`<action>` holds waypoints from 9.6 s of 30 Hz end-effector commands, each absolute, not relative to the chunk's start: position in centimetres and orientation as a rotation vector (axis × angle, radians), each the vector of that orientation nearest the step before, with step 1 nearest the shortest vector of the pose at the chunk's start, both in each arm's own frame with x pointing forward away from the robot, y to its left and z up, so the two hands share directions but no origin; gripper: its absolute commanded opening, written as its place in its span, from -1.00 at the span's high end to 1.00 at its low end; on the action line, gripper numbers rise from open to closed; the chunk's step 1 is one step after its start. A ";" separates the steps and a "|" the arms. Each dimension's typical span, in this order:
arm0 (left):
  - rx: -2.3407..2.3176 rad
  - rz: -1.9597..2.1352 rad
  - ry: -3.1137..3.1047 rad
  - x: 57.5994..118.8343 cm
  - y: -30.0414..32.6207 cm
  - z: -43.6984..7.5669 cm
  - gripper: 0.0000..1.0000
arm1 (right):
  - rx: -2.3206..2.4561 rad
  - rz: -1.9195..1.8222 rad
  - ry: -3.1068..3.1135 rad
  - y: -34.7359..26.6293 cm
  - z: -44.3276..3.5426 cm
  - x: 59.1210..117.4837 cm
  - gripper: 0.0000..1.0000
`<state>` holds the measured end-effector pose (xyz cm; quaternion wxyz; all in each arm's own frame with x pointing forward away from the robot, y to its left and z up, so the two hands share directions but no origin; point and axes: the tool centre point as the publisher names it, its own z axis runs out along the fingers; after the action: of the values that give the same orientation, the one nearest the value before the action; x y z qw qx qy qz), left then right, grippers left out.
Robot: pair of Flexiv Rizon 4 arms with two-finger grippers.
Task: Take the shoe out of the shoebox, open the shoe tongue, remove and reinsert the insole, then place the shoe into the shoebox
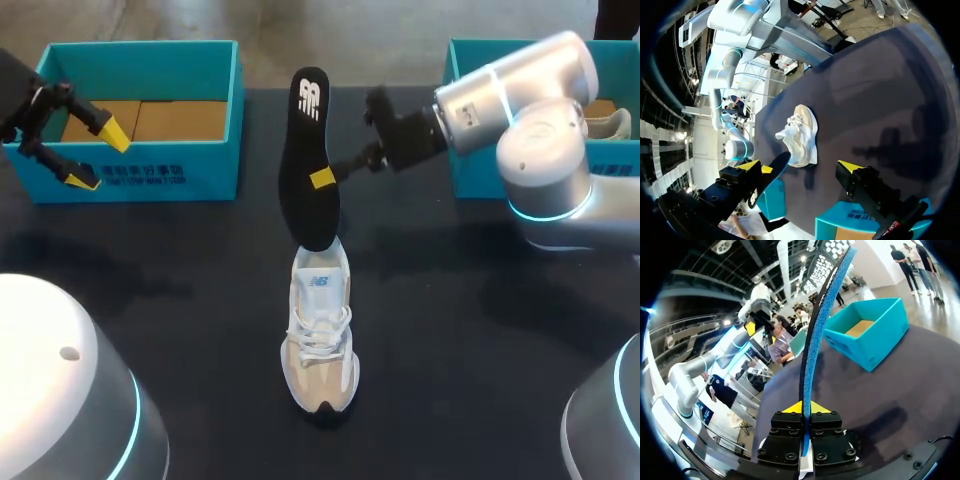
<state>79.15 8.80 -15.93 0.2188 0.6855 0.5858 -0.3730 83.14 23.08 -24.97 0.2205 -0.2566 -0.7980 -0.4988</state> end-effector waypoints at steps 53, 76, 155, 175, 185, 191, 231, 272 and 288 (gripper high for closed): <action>1.899 -1.028 1.623 79.1 8.8 -15.9 -1.00 | -0.717 -1.415 -2.144 23.1 -30.8 81.4 1.00; 1.899 -1.028 1.623 79.1 8.8 -15.9 -1.00 | -0.710 -1.444 -2.167 22.8 -30.9 79.7 1.00; 1.899 -1.028 1.623 79.1 8.8 -15.9 -1.00 | -0.641 -1.359 -2.263 22.9 -33.8 77.1 1.00; 1.899 -1.028 1.623 79.1 8.8 -15.9 -1.00 | -0.635 -1.328 -2.250 23.2 -35.3 75.9 1.00; 1.899 -1.028 1.623 79.1 8.8 -15.9 -1.00 | -0.537 -1.310 -2.236 23.4 -35.3 75.3 1.00; 1.899 -1.028 1.623 79.1 8.8 -15.9 -1.00 | -0.481 -1.246 -2.244 23.8 -35.2 75.2 1.00; 1.899 -1.028 1.623 79.1 8.8 -15.9 -1.00 | -0.474 -1.210 -2.205 23.3 -36.6 74.2 1.00; 1.899 -1.028 1.623 79.1 8.8 -15.9 -1.00 | -0.528 -1.317 -2.235 23.4 -34.6 75.7 0.12; 1.899 -1.028 1.623 79.1 8.8 -15.9 -1.00 | -0.569 -1.396 -2.258 23.7 -32.9 76.7 0.31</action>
<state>79.14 8.82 -15.88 0.2185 0.6856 0.5859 -0.3726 76.99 23.62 -33.20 0.2151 -0.2029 -0.8120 -0.5032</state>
